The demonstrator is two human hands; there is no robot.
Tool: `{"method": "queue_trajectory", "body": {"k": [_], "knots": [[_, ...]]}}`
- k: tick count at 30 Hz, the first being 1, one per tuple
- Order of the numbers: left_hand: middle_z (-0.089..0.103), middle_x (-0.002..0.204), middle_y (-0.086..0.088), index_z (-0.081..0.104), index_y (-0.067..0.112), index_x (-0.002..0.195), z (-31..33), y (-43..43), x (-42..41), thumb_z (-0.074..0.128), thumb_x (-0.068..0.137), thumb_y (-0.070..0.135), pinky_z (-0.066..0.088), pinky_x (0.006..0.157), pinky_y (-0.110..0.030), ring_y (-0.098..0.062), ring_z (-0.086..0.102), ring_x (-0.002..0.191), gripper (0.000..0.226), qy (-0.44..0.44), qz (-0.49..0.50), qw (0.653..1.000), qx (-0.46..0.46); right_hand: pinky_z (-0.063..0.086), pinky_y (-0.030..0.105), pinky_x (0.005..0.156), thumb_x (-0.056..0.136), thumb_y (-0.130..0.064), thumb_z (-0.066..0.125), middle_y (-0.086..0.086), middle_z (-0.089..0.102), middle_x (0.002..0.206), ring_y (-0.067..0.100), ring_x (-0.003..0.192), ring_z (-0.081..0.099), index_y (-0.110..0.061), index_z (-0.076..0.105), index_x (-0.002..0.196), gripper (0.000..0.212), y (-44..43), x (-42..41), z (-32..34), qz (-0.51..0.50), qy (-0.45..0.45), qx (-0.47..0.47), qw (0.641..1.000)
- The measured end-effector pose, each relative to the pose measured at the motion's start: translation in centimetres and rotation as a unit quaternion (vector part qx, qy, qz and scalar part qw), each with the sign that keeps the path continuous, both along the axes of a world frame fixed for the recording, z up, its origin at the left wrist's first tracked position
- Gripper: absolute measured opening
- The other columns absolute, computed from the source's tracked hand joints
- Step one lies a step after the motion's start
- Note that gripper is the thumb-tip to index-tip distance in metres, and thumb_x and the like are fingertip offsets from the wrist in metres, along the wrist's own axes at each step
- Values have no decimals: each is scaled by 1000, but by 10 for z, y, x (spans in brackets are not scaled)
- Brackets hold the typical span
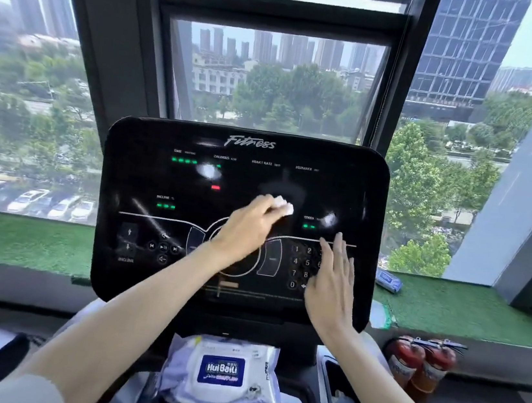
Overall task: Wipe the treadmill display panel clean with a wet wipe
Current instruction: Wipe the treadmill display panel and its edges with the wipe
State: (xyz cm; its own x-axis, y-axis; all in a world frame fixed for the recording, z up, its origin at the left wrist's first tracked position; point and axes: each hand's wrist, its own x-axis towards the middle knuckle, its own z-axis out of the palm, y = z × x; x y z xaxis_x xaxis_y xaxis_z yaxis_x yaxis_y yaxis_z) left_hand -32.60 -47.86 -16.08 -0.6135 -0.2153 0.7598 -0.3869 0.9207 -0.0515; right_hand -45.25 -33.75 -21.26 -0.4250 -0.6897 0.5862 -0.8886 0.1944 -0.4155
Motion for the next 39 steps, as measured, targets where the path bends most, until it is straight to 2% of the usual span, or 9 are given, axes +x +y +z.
{"method": "queue_trajectory", "body": {"k": [6,10,12,17,20,22,29,34,39], "knots": [[46,103,-9,56,13,127,16,-53,86,47,94,3,53,79,-39,-16,50,80,35,414,295,818,270,3,45,116,72,12,45,19,3,156,27,144,-5,-8,21,147,82,-22,39,-5,48,63,32,996],[47,100,-1,53,17,128,-31,-18,79,57,87,-1,57,66,-36,-19,56,89,46,19,64,997,45,7,47,115,69,12,46,22,7,155,30,144,1,-8,22,147,84,-35,64,-11,79,68,41,994],[48,99,0,54,19,128,-36,-31,99,58,86,-2,56,59,-32,-15,55,83,47,-40,42,998,9,6,46,115,69,12,47,21,6,155,30,144,0,-9,21,147,85,-37,69,-12,86,77,46,992],[49,98,-12,56,15,129,-20,-51,128,50,91,-2,52,78,-36,-17,48,78,42,364,283,848,262,5,46,116,69,12,46,19,4,156,29,144,-2,-9,21,147,85,-36,73,-17,75,59,51,994],[52,97,-7,59,19,125,-49,-20,104,52,86,-4,53,75,-39,-23,55,86,46,110,84,980,145,8,48,116,69,12,48,19,6,155,29,144,0,-8,24,146,83,-40,80,-19,79,51,52,994],[51,94,-3,62,20,121,-62,0,104,52,86,-3,52,76,-35,-18,54,88,44,-18,-26,990,139,7,47,116,70,13,47,19,6,156,28,144,0,-7,25,146,82,-40,84,-19,82,40,42,995],[44,96,-6,61,14,122,27,-54,140,39,94,-2,42,78,-13,-9,45,78,39,410,218,848,255,9,45,117,71,14,46,18,7,156,26,145,2,-8,29,143,77,-34,81,-16,59,3,12,998],[50,100,-5,60,17,124,29,-55,87,46,92,-3,48,89,-27,-17,53,87,40,310,193,898,247,7,44,116,70,16,46,19,9,155,27,144,3,-8,29,143,78,-31,79,-13,57,15,2,998],[52,92,-2,70,22,107,-11,-5,38,56,85,-5,52,74,-41,-20,56,89,38,-26,-33,985,167,22,49,113,67,15,50,24,26,148,36,138,23,-4,41,133,69,-30,74,-19,22,3,-8,1000]]}}
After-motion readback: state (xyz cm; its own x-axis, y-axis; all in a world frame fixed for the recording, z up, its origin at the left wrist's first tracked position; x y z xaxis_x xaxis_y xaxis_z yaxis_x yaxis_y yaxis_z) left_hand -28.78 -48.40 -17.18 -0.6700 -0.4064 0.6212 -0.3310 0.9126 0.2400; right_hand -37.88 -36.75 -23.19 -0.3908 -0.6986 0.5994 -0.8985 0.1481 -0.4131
